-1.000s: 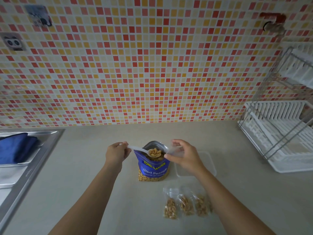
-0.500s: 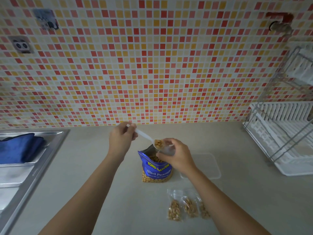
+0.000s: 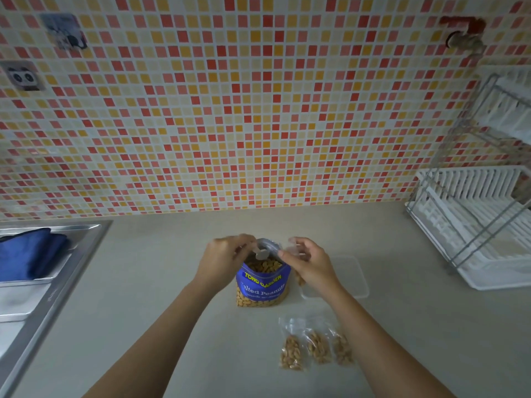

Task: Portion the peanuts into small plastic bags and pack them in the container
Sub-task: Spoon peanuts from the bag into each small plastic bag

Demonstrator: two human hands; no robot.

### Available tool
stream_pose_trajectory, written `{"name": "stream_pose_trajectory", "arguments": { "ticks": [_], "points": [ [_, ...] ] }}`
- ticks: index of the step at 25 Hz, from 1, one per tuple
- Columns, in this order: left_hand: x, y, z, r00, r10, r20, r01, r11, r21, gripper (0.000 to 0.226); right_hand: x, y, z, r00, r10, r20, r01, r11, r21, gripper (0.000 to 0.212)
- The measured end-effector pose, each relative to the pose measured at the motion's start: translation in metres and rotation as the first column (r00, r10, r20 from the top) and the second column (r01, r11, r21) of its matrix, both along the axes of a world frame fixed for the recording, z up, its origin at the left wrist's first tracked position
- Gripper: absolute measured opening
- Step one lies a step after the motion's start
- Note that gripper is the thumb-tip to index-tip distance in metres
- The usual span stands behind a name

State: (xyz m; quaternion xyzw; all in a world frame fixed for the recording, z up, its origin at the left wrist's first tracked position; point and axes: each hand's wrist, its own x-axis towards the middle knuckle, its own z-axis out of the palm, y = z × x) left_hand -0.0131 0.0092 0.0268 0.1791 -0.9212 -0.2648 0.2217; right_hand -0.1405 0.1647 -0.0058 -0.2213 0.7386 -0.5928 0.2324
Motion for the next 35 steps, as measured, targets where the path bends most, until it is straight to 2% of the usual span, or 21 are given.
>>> {"name": "stream_pose_trajectory", "arguments": {
  "ticks": [1, 2, 3, 5, 6, 8, 12, 19, 25, 32, 35],
  "points": [
    [-0.004, 0.002, -0.010, 0.997, -0.042, 0.059, 0.045, 0.998, -0.043, 0.036, -0.002, 0.003, -0.001, 1.000, 0.031, 0.000, -0.031, 0.999, 0.034, 0.042],
    [-0.009, 0.004, -0.014, 0.998, -0.007, 0.069, 0.006, 1.000, 0.008, 0.037, -0.003, 0.005, -0.003, 0.999, 0.050, 0.000, -0.049, 0.997, 0.054, 0.043],
    [-0.014, 0.005, -0.014, 0.995, 0.090, 0.047, -0.095, 0.991, 0.095, 0.034, -0.003, 0.007, -0.002, 0.998, 0.060, 0.003, -0.060, 0.996, 0.061, 0.043],
    [-0.022, 0.007, -0.015, 0.939, 0.331, 0.094, -0.344, 0.911, 0.226, 0.026, -0.003, 0.010, -0.003, 0.997, 0.075, 0.018, -0.076, 0.994, 0.073, 0.044],
    [-0.024, 0.008, -0.016, 0.915, 0.379, 0.137, -0.402, 0.879, 0.258, 0.025, -0.004, 0.011, -0.004, 0.996, 0.082, 0.021, -0.083, 0.993, 0.080, 0.044],
    [-0.025, 0.011, -0.020, 0.902, 0.391, 0.183, -0.432, 0.826, 0.363, 0.026, -0.004, 0.013, -0.006, 0.995, 0.095, 0.034, -0.098, 0.992, 0.075, 0.045],
    [-0.020, 0.008, -0.019, 0.864, 0.456, 0.215, -0.467, 0.564, 0.681, 0.028, -0.004, 0.016, -0.010, 0.990, 0.126, 0.061, -0.129, 0.991, 0.042, 0.051],
    [-0.010, -0.004, -0.020, 0.812, 0.550, 0.196, -0.413, 0.304, 0.858, 0.018, -0.002, 0.017, -0.009, 0.997, 0.065, -0.036, -0.066, 0.998, -0.019, 0.045],
    [0.001, -0.020, -0.019, 0.774, 0.613, 0.156, -0.458, 0.373, 0.807, 0.020, -0.003, 0.012, 0.007, 0.965, 0.084, -0.248, -0.054, 0.991, 0.125, 0.062],
    [0.003, -0.018, -0.019, 0.772, 0.627, 0.101, -0.464, 0.448, 0.764, 0.023, -0.001, 0.007, 0.008, 0.946, 0.099, -0.308, -0.039, 0.980, 0.193, 0.065],
    [0.003, -0.020, -0.021, 0.765, 0.629, 0.138, -0.465, 0.392, 0.794, 0.023, 0.000, 0.008, 0.009, 0.948, 0.096, -0.305, -0.035, 0.979, 0.201, 0.065]
  ]
}}
